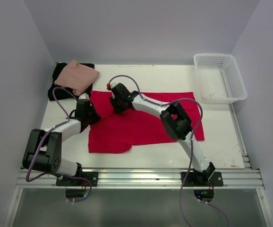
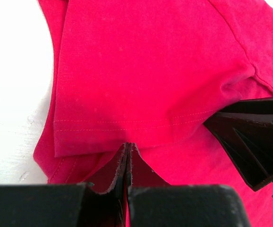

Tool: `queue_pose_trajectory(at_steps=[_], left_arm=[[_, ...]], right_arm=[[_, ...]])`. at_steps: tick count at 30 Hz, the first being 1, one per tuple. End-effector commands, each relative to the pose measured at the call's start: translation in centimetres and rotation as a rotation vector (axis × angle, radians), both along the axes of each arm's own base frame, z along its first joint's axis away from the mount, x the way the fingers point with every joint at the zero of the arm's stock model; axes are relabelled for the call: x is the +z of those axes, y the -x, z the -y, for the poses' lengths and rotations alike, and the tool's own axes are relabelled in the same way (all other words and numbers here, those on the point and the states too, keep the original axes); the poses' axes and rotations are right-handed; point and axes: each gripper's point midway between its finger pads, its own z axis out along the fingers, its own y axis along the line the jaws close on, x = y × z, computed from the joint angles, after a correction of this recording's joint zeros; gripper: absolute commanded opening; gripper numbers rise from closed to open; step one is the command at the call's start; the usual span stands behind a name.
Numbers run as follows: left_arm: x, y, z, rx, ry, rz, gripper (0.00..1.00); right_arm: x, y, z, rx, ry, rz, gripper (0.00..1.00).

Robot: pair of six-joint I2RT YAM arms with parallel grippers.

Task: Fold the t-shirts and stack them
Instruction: Fold the tshirt

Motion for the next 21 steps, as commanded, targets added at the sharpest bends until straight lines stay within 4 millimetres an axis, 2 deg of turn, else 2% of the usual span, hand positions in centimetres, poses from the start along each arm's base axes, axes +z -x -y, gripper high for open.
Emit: queue_pose_trajectory(at_steps=[1,2,3,11,21], left_arm=[[1.1,-0.9,-0.1,0.007,0.01,0.061,0.0],[1.1,-0.9,-0.1,0.008,0.009,0.06,0.0],[1.1,-0.9,-0.2,0.009,0.008,0.061,0.0],[0.9,-0.9,-0.1,0.007,0.01,0.058,0.0],[1.1,-0.8,-0.3,0.009,0.002,0.062,0.0]], right_arm=[[5.7,-0.8,-1.4,0.032,-0.098,0.077,0.38],[5.4,-0.6,-1.2,0.034,-0.1,0.076,0.38],[6.7,-0.9,-1.4,0.032,-0.128,0.103,0.39],[8.9,-1.2,-0.8,0.025,-0.139,0.169,0.44],[6.1,-1.5,-0.6,0.001,-0.088,0.121,0.44]])
